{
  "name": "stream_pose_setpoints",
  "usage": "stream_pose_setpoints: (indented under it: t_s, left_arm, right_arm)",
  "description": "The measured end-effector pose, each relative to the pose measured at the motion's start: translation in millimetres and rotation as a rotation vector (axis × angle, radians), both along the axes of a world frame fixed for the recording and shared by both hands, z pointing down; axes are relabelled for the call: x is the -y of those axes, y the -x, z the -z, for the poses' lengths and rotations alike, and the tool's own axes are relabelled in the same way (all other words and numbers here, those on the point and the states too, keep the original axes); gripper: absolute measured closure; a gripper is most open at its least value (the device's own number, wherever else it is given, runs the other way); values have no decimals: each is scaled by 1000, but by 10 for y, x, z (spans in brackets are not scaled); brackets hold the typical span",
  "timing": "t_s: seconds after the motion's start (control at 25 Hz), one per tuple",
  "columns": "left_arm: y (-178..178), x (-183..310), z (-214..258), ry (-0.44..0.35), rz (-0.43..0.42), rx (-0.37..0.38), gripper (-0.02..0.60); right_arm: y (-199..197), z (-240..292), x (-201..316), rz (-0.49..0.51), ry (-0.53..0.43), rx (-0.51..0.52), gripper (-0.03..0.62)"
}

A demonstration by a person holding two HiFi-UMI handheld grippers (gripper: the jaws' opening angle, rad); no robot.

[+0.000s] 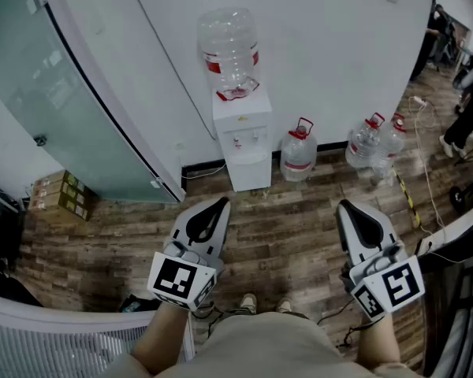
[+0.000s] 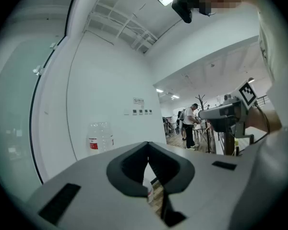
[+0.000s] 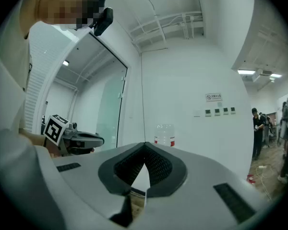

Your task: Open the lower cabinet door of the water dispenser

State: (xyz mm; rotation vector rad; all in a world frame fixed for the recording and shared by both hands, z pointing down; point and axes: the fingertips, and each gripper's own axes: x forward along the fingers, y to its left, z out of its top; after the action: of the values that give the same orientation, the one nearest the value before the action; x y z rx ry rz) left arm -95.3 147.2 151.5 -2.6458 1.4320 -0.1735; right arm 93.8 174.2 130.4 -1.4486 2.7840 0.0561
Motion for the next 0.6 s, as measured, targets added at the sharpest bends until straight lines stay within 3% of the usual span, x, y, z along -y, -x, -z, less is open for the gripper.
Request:
stream_pose_setpoints:
  t_s: [0.6]
  left_arm:
    - [-354, -30, -91, 25, -1, 19, 575]
  right_arm:
    - [-371, -184, -48, -9, 36, -15, 588]
